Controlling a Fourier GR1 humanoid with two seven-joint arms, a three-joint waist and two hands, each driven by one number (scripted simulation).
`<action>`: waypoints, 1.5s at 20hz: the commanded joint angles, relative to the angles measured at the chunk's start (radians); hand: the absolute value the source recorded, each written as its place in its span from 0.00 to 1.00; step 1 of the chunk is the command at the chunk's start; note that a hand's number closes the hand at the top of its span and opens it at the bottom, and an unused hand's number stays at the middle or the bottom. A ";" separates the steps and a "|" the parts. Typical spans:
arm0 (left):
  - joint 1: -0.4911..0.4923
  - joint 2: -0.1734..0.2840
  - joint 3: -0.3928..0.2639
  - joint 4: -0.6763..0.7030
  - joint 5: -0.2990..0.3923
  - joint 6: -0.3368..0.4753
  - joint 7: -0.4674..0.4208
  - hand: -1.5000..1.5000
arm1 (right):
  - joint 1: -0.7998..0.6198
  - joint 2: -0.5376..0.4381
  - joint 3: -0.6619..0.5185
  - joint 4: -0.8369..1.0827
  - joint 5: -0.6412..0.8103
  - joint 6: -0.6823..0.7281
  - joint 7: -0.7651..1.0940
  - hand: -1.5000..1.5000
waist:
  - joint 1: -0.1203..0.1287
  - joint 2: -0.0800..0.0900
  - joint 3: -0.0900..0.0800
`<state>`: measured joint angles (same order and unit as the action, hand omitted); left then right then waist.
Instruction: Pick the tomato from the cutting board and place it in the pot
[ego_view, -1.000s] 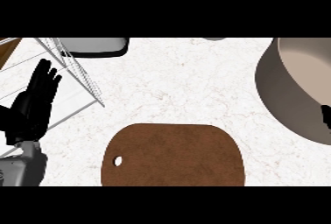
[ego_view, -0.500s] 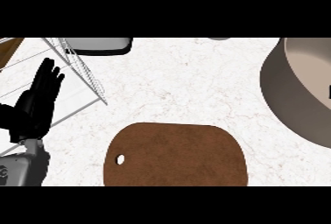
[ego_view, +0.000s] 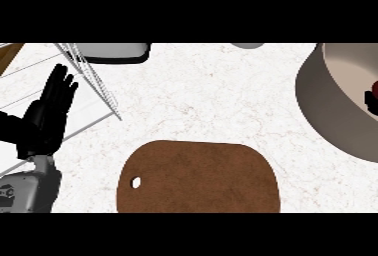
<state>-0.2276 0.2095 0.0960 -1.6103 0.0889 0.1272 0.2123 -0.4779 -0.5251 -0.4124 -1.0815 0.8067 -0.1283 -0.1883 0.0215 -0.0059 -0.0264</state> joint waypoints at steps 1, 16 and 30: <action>0.001 0.007 -0.005 -0.029 -0.003 -0.001 0.028 0.50 | -0.002 0.019 -0.041 0.183 -0.048 0.007 -0.037 0.00 | 0.012 0.017 0.030; 0.003 0.004 0.000 -0.024 -0.006 0.006 0.029 0.50 | -0.109 0.044 -0.270 0.272 -0.451 0.323 -0.173 0.00 | 0.005 0.013 0.032; 0.020 -0.001 0.015 -0.020 0.013 -0.009 0.014 0.50 | -0.091 -0.295 -0.414 0.605 -0.582 0.594 -0.319 0.00 | 0.009 0.022 0.032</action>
<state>-0.2141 0.2173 0.1127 -1.6301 0.0985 0.1176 0.2260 -0.5833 -0.7607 -0.7977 -0.5968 0.2440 0.4177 -0.4319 0.0203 0.0012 -0.0211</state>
